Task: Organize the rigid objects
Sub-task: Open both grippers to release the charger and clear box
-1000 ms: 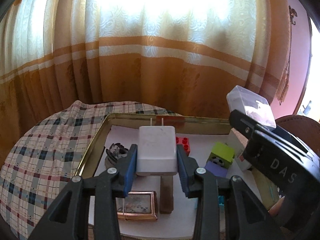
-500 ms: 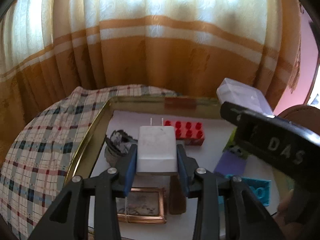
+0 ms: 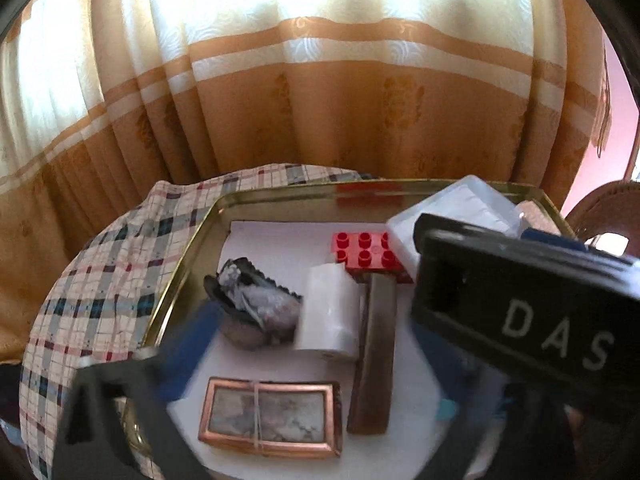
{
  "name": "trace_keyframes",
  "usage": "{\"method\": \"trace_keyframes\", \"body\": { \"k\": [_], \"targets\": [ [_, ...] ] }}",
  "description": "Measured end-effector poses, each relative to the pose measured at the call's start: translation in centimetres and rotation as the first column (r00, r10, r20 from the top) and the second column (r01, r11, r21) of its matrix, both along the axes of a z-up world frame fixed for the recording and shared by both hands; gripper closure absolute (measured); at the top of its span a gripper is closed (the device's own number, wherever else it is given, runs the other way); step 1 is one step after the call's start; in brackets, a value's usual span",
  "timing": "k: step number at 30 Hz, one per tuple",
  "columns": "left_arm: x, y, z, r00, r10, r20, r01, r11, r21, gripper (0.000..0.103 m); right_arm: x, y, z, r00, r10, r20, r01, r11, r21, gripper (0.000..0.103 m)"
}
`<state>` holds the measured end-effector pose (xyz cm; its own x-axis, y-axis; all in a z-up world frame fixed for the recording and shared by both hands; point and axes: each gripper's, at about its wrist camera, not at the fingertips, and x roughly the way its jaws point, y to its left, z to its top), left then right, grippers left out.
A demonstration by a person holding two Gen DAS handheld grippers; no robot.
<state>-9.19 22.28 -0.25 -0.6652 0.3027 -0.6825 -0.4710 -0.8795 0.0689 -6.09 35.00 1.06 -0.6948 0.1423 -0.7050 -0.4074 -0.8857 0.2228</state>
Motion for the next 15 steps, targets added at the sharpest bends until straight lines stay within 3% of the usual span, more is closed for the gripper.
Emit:
{"method": "trace_keyframes", "body": {
  "k": [10,15],
  "targets": [
    [0.7,-1.9,-0.5,0.998,0.025,0.056,-0.024,1.0,-0.006,0.001,4.5,-1.6,0.8,0.986,-0.07,-0.148,0.082,0.994,0.072,0.011],
    [2.1,-3.8,0.0,0.999,0.048,-0.018,-0.048,0.999,0.016,0.001,7.3,-2.6,0.4,0.965,-0.121,-0.234,0.141,0.988,0.069,0.011]
  ]
}}
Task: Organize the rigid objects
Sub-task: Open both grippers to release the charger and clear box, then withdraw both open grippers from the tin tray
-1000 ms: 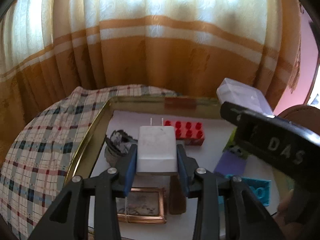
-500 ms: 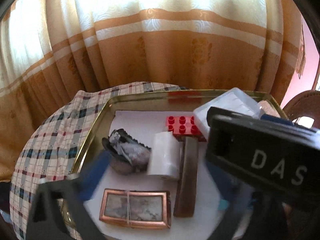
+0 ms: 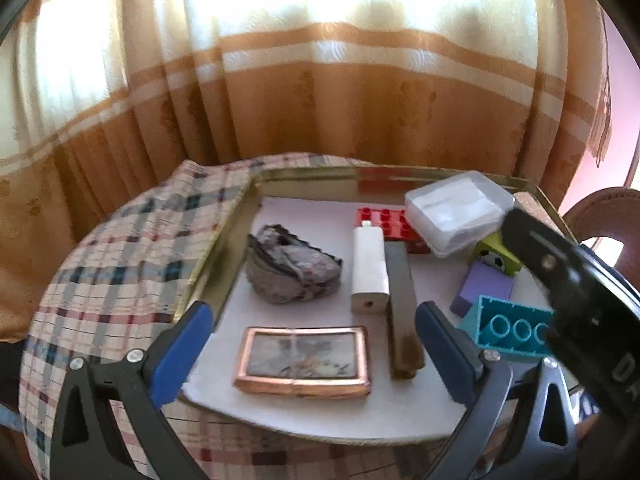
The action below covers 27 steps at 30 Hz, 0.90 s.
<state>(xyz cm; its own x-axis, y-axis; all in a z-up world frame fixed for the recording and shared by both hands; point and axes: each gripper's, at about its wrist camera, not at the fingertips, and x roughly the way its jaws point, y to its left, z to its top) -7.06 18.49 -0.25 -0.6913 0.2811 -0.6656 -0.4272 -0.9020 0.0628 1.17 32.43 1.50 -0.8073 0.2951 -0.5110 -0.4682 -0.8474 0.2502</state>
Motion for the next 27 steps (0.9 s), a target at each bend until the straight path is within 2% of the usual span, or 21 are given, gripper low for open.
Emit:
{"method": "trace_keyframes", "body": {
  "k": [5,8,11,13,20,23,27],
  "targets": [
    [1.9,-2.2,0.4,0.985,0.057,-0.16,-0.058,0.998,-0.003,0.001,3.4,-2.0,0.1,0.99,-0.076,-0.119,0.085,0.994,0.072,0.01],
    [3.1,-3.5,0.4,0.969,0.087,-0.23,-0.086,0.996,0.017,0.0,5.5,-3.3,0.6,0.973,-0.129,-0.193,0.151,0.983,0.108,0.006],
    [3.4,-4.5,0.7,0.966,0.101,-0.239,-0.094,0.995,0.04,0.0,6.8,-4.2,1.0,0.957,-0.161,-0.24,0.197,0.971,0.133,0.002],
    [3.3,-5.1,0.9,0.963,0.119,-0.243,-0.111,0.993,0.049,0.0,7.2,-4.5,1.0,0.956,-0.164,-0.241,0.2,0.971,0.131,0.001],
    [3.1,-7.1,0.6,0.972,0.165,-0.168,-0.148,0.983,0.11,0.0,7.7,-6.0,0.8,0.958,-0.159,-0.24,0.192,0.974,0.123,0.001],
    [3.5,-8.1,0.7,0.969,0.183,-0.168,-0.158,0.976,0.152,0.0,7.7,-7.3,0.9,0.961,-0.149,-0.235,0.193,0.965,0.177,0.001],
    [4.1,-8.2,0.9,0.967,0.177,-0.183,-0.149,0.976,0.157,0.0,6.9,-8.6,1.0,0.97,-0.126,-0.206,0.176,0.953,0.247,0.001]
  ]
}}
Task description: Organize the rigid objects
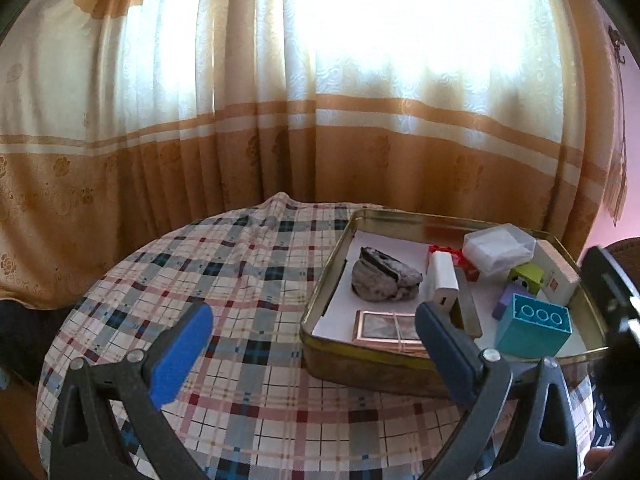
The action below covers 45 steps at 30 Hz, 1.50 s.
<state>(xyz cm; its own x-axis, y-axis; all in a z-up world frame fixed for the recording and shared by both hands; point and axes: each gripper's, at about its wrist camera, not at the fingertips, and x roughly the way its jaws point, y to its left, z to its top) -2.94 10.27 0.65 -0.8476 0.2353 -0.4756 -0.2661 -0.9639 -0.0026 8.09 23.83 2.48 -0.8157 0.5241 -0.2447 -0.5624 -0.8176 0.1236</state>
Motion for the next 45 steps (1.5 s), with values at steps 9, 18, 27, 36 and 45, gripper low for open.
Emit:
{"method": "trace_keyframes", "body": {
  "k": [9,18,27,36,45],
  "targets": [
    [1.8,-0.1,1.1,0.995,-0.035,-0.09,0.037,0.999,0.012,0.0,0.9,0.1,0.1,0.999,-0.02,-0.025,0.02,1.0,-0.007,0.001],
    [2.3,-0.4,1.3,0.995,-0.039,-0.091,0.041,0.999,0.023,0.0,2.3,0.4,0.2,0.994,-0.064,-0.083,0.062,0.998,-0.019,0.001],
    [3.5,-0.2,1.7,0.99,-0.057,-0.128,0.06,0.998,0.013,0.0,4.2,0.7,0.5,0.98,-0.111,-0.165,0.106,0.994,-0.036,0.001],
    [3.6,-0.1,1.6,0.992,-0.043,-0.118,0.044,0.999,0.002,0.0,5.2,0.1,0.8,0.969,-0.148,-0.2,0.148,0.989,-0.015,0.001],
    [3.4,-0.1,1.6,0.994,-0.028,-0.105,0.027,1.0,-0.014,0.0,4.9,-0.9,0.9,0.975,-0.131,-0.182,0.135,0.991,0.01,0.001]
  ]
}}
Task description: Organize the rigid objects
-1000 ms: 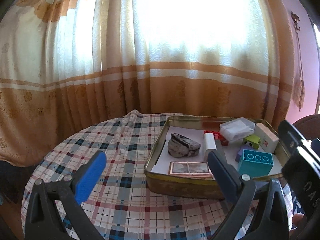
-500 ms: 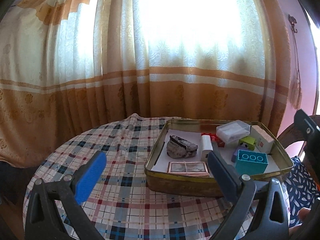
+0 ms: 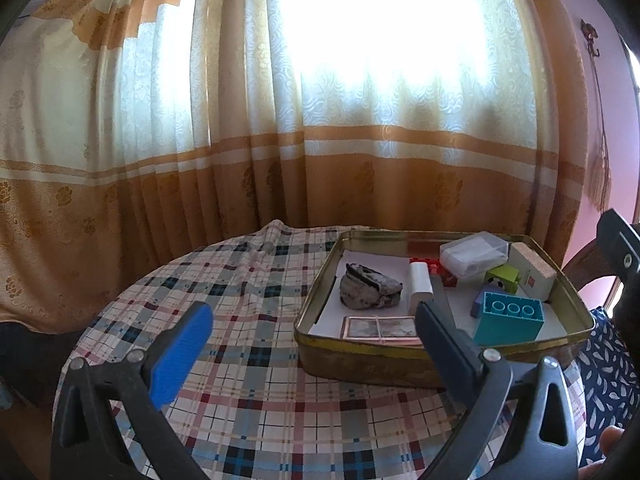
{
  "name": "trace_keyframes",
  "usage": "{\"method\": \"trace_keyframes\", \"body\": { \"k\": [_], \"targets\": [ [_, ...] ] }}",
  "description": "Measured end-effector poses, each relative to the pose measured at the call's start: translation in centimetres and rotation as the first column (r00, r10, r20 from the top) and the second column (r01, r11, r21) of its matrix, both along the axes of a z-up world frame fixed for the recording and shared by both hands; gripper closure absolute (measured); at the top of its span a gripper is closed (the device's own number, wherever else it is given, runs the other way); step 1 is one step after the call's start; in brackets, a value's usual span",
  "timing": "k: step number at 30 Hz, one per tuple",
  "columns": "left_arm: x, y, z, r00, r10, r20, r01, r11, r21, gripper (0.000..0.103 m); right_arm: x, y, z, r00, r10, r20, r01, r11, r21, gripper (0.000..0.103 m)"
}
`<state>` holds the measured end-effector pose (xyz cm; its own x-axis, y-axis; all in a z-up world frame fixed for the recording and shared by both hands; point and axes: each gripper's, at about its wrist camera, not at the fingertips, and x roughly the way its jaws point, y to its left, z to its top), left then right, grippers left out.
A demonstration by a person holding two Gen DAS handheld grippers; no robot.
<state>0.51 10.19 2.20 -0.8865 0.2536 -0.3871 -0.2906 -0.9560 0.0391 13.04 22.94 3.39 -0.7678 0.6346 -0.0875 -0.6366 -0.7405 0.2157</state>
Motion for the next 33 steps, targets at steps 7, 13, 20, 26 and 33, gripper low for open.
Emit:
{"method": "trace_keyframes", "body": {
  "k": [7,13,20,26,33],
  "targets": [
    [0.02,0.24,-0.14,1.0,0.017,-0.004,-0.017,0.999,-0.028,0.0,0.2,0.29,-0.04,1.0,-0.005,-0.008,0.005,1.0,-0.01,0.0],
    [0.17,0.35,-0.13,1.0,0.026,-0.005,-0.026,0.999,-0.038,0.0,0.18,0.2,0.01,1.0,-0.006,-0.01,0.006,1.0,-0.004,0.001],
    [0.07,0.58,-0.22,1.0,0.01,0.009,-0.01,0.999,-0.047,0.0,0.23,0.3,-0.05,1.0,-0.008,-0.011,0.008,1.0,-0.011,0.0],
    [-0.15,0.53,-0.3,1.0,0.001,0.021,-0.001,0.999,-0.039,0.001,0.26,0.39,-0.1,1.0,-0.01,-0.011,0.01,1.0,-0.017,0.001],
    [-0.01,0.74,-0.25,1.0,-0.011,0.019,0.012,0.999,-0.048,0.0,0.27,0.44,-0.12,1.0,-0.01,-0.01,0.01,1.0,-0.023,0.0]
  ]
}}
